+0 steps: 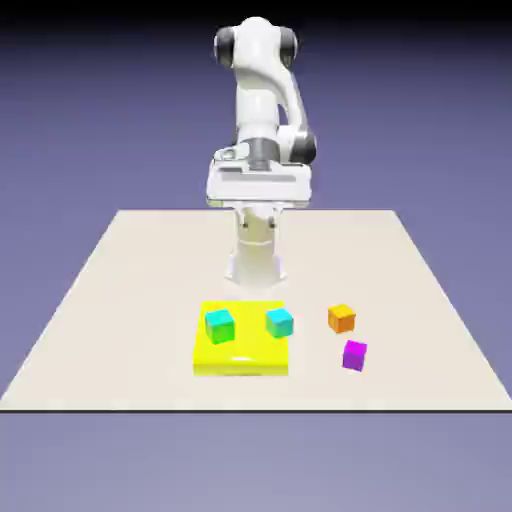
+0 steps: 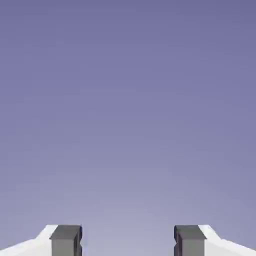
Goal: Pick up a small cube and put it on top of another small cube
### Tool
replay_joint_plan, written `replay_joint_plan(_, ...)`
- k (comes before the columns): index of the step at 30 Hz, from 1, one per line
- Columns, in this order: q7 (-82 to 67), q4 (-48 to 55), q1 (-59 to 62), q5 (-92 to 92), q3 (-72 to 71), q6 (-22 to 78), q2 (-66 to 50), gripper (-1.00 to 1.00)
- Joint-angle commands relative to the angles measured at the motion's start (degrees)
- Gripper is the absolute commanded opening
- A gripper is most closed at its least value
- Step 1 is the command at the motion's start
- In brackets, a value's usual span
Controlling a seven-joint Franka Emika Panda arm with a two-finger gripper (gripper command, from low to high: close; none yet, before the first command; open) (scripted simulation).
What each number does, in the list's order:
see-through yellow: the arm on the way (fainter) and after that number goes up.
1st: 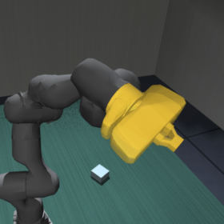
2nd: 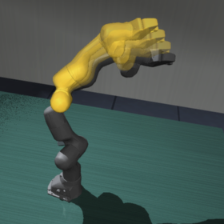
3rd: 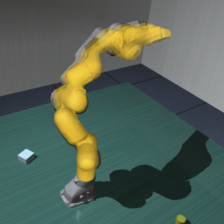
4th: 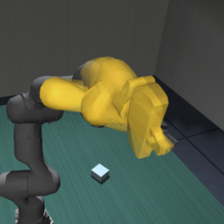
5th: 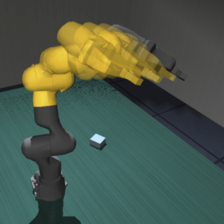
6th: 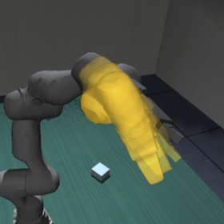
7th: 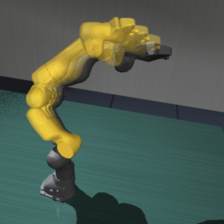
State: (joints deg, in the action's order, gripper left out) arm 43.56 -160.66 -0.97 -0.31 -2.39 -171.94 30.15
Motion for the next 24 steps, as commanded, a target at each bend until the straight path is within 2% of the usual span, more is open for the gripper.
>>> replay_joint_plan(1, 0.92, 0.28, -0.23, -0.26, -1.98, 1.72, -2.08, 0.00)
replay_joint_plan(16, 14.63, 4.52, -3.69, -4.09, -31.67, 27.44, -33.21, 0.00)
replay_joint_plan(18, 14.70, 4.54, -3.71, -4.11, -31.81, 27.56, -33.36, 0.00)
replay_joint_plan(24, 22.44, 4.42, -10.95, 6.98, -22.11, 16.03, -45.81, 0.00)
